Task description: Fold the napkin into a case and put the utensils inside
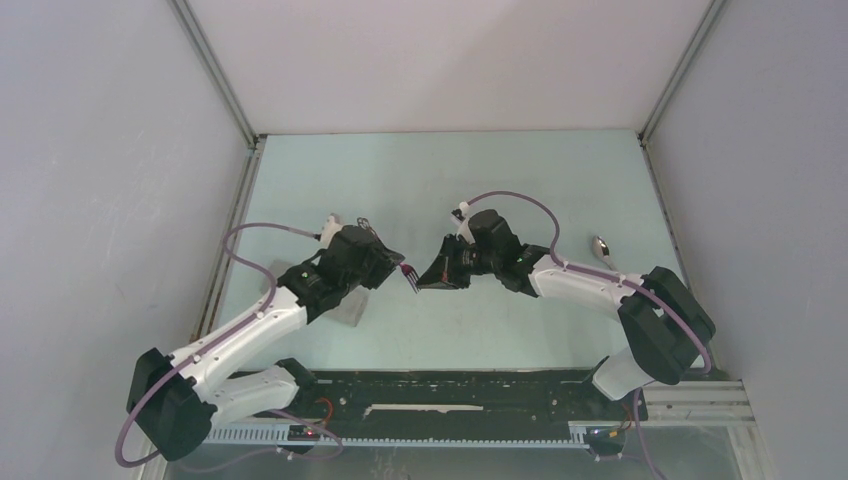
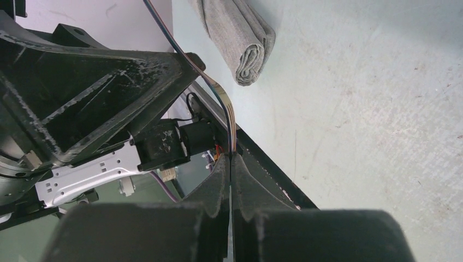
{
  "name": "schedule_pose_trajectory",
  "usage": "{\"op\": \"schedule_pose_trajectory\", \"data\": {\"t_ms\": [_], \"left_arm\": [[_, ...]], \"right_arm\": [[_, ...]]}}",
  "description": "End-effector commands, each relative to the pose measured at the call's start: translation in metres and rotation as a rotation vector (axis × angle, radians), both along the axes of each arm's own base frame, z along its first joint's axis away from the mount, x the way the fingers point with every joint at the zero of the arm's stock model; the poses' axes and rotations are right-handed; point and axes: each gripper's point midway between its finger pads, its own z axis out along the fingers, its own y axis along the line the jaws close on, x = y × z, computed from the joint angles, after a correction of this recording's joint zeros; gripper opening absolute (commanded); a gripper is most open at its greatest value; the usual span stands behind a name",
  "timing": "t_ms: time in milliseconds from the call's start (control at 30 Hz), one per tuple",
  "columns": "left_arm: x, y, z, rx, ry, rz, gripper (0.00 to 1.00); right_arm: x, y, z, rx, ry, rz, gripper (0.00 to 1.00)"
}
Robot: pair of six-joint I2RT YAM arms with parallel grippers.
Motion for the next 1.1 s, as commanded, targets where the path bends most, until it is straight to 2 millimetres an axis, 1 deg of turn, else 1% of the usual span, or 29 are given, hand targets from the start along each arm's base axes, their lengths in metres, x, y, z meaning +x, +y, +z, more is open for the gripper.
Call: {"op": "schedule_pose_trajectory", "data": {"t_ms": [0, 233, 367, 467, 567, 700, 833, 933, 1067], "left_arm": [[0.006, 0.0, 0.002, 0.029, -0.021, 0.006, 0.37], [0.008, -0.001, 0.001, 0.047, -0.027, 0.004, 0.28], [0.008, -0.001, 0.0, 0.063, -0.031, -0.003, 0.28], [0.009, -0.001, 0.0, 0.085, -0.042, -0.012, 0.29], [0.01, 0.0, -0.003, 0.108, -0.049, -0.013, 0.31], [0.012, -0.003, -0.007, 0.118, -0.054, -0.019, 0.33], [0.015, -0.009, -0.009, 0.111, -0.071, -0.028, 0.34], [0.015, -0.012, -0.01, 0.106, -0.079, -0.031, 0.32], [0.015, -0.015, -0.008, 0.103, -0.084, -0.038, 0.27]], "right_arm": [[0.01, 0.009, 0.033, 0.079, -0.068, -0.002, 0.0], [0.01, 0.008, 0.032, 0.072, -0.07, -0.007, 0.0], [0.01, 0.007, 0.029, 0.063, -0.053, -0.013, 0.0], [0.011, 0.001, 0.022, 0.023, 0.019, -0.044, 0.0], [0.009, -0.001, 0.021, 0.005, 0.078, -0.051, 0.0], [0.01, -0.002, 0.022, -0.031, 0.121, -0.072, 0.0], [0.008, 0.0, 0.016, -0.047, 0.167, -0.086, 0.0], [0.009, 0.0, 0.017, -0.055, 0.161, -0.104, 0.0], [0.01, -0.001, 0.016, -0.081, 0.152, -0.115, 0.0]]}}
